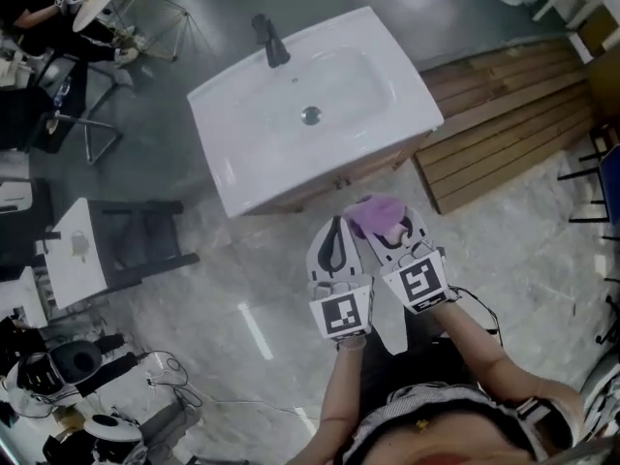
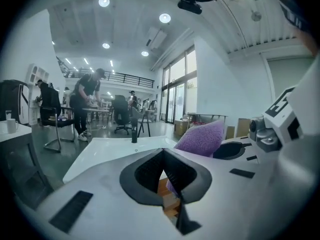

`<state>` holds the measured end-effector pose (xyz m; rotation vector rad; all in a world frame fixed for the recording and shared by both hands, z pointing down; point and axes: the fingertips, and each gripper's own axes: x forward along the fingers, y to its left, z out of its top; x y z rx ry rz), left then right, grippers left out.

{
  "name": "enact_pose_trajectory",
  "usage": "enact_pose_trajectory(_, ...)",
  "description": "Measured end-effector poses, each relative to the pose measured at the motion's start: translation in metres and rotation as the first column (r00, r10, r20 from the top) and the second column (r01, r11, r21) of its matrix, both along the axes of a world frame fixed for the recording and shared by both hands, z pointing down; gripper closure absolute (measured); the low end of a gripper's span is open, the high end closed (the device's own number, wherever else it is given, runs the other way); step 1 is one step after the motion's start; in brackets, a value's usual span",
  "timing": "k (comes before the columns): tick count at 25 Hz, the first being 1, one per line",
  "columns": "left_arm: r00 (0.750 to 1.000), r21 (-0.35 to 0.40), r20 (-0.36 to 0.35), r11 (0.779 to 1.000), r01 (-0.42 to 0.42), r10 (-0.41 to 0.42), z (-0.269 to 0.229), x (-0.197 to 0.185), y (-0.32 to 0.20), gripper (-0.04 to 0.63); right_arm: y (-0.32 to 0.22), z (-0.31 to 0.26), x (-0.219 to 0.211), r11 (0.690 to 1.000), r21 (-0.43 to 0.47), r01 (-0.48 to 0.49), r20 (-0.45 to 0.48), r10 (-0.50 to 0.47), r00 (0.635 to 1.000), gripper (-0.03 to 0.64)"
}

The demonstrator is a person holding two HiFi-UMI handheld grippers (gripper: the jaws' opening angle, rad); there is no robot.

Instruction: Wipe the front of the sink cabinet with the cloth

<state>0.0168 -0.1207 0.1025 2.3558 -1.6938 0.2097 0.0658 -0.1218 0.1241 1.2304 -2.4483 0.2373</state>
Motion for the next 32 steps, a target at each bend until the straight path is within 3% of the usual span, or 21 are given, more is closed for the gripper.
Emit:
enact_pose_trajectory(5,1.0,0.02,0.006,0.999,-0.028,0.028,-0.049,0.001,0.007,0.595,-0.004,-0.057,-0.006,0.999,0.041,0.016,0.031,-0.017,0.999,0.434)
enact_pose_trajectory(10,0.998,0.038,-0.067,0.999,-0.003,0.005,-0.091,-0.009,0.026,0.595,0.011,-0.092,-0.013,0.997,0.074,0.01,0.037,-0.012,0.999,0.434)
enact_pose_trajectory(19,0.999,0.116,-0.033,0.993,-0.035,0.039,-0.137,-0.044,0.037,0.595,0.025,-0.128,-0.037,0.992,0.12,-0.037,0.049,0.032,0.998,0.434)
enact_pose_trajectory(32,0.992,0.158,0.045,0.979,-0.125,0.12,-0.15,-0.1,0.078,0.595,0.065,-0.16,-0.091,0.97,0.208,-0.128,0.051,0.12,0.991,0.434)
